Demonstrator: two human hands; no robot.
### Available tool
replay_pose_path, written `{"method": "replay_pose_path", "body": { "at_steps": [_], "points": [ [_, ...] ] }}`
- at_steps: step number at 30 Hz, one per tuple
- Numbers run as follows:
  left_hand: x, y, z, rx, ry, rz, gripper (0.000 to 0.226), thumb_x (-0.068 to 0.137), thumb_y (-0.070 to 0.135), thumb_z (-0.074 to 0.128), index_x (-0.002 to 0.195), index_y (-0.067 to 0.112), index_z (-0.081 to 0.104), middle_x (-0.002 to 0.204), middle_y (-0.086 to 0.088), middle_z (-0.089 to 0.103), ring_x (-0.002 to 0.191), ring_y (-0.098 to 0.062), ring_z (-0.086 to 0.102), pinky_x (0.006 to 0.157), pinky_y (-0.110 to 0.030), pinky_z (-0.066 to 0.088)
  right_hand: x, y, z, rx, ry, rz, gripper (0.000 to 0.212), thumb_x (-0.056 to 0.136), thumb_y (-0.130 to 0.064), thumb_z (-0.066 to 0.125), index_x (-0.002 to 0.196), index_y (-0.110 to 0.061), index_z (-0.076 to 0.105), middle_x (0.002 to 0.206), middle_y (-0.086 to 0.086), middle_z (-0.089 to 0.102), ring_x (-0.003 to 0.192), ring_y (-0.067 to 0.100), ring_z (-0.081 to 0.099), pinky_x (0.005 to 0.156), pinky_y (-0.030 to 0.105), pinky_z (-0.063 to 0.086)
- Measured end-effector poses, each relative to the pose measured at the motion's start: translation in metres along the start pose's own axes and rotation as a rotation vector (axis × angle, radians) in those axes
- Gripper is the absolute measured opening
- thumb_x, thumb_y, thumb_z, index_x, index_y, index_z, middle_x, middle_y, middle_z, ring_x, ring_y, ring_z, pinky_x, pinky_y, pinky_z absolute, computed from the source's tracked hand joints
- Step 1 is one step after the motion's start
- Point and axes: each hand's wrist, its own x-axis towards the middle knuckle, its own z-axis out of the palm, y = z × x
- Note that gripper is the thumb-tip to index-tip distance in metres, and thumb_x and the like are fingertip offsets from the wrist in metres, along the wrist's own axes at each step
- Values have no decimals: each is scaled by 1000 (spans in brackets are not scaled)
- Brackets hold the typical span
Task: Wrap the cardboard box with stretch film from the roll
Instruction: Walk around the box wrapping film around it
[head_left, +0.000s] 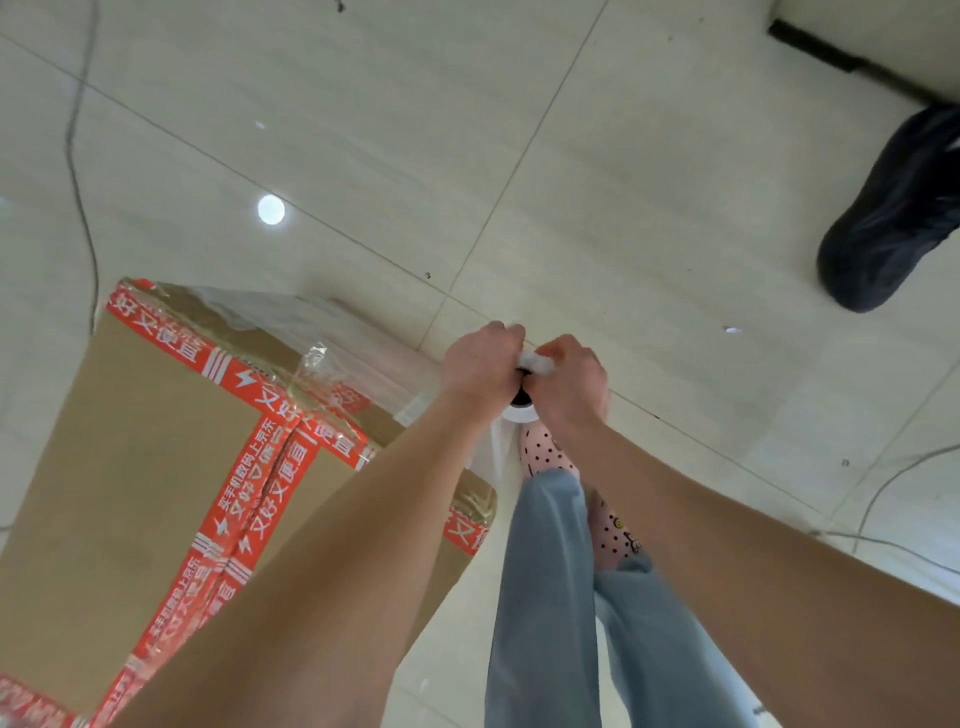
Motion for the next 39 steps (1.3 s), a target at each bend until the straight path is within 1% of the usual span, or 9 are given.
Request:
{"method": "replay_pose_path", "body": {
  "at_steps": [4, 9, 14, 17, 20, 24, 30, 34, 39],
  "points": [
    [5, -11, -2, -212, 64, -227, 7, 84, 19, 48, 83, 12, 50, 79, -3, 53, 74, -25, 54, 55, -29, 33, 11, -26, -1, -65, 0, -91, 17, 80, -14, 56, 90, -28, 56, 100, -6, 55, 77, 16, 55, 52, 22, 34],
    [2, -11, 1, -482, 106, -499, 23, 82, 33, 53, 81, 11, 51, 68, 2, 50, 66, -22, 54, 48, -26, 31, 18, -41, -3, -123, 30, -36, 30, 83, -14, 59, 109, -27, 54, 112, -3, 51, 78, 18, 53, 56, 25, 35],
    [20, -11, -14, -194, 114, -71, 25, 86, 17, 55, 109, 10, 49, 105, -6, 50, 87, -26, 55, 56, -33, 36, 24, -48, -6, -194, 22, -48, 28, 85, -12, 57, 107, -27, 55, 113, -3, 53, 77, 20, 53, 49, 23, 30],
    [32, -13, -23, 0, 70, 88, 25, 84, 15, 58, 109, 11, 51, 106, -5, 52, 95, -24, 54, 58, -33, 35, 25, -50, -6, -252, -3, -100, 25, 85, -12, 56, 107, -24, 55, 111, -2, 55, 81, 23, 56, 59, 27, 36],
    [40, -17, -32, -14, 73, 68, 14, 82, 12, 55, 95, 10, 51, 94, -7, 53, 87, -27, 56, 58, -33, 34, 30, -57, -8, -319, -5, -153, 21, 87, -15, 54, 106, -24, 57, 110, -3, 57, 86, 24, 59, 63, 29, 40],
    [49, -28, -39, -180, 106, -114, 7, 81, 14, 53, 87, 10, 53, 83, -6, 54, 75, -28, 56, 57, -31, 36, 37, -73, -5, -256, 17, -142, 25, 87, -14, 56, 110, -24, 56, 114, -4, 57, 87, 20, 57, 65, 29, 41],
    [53, -53, -39, -608, 52, -600, 20, 78, 28, 60, 83, 10, 54, 82, -7, 65, 79, -26, 62, 57, -27, 38, 47, -100, -1, -186, -5, -54, 33, 85, -21, 60, 116, -26, 51, 117, 0, 53, 82, 20, 53, 59, 25, 35],
    [59, -56, -52, -513, 11, -415, 25, 82, 26, 60, 95, 8, 50, 89, -5, 59, 77, -23, 55, 56, -27, 35, 58, -115, 0, -211, -13, -75, 32, 84, -18, 61, 114, -26, 55, 115, 2, 55, 87, 22, 56, 65, 27, 39],
    [72, -46, -73, -152, 69, -88, 24, 84, 19, 57, 106, 12, 53, 101, -6, 53, 88, -27, 58, 63, -33, 41, 66, -121, 1, -301, -61, -137, 26, 85, -22, 63, 111, -25, 58, 111, 2, 60, 93, 24, 61, 62, 29, 40]
  ]
}}
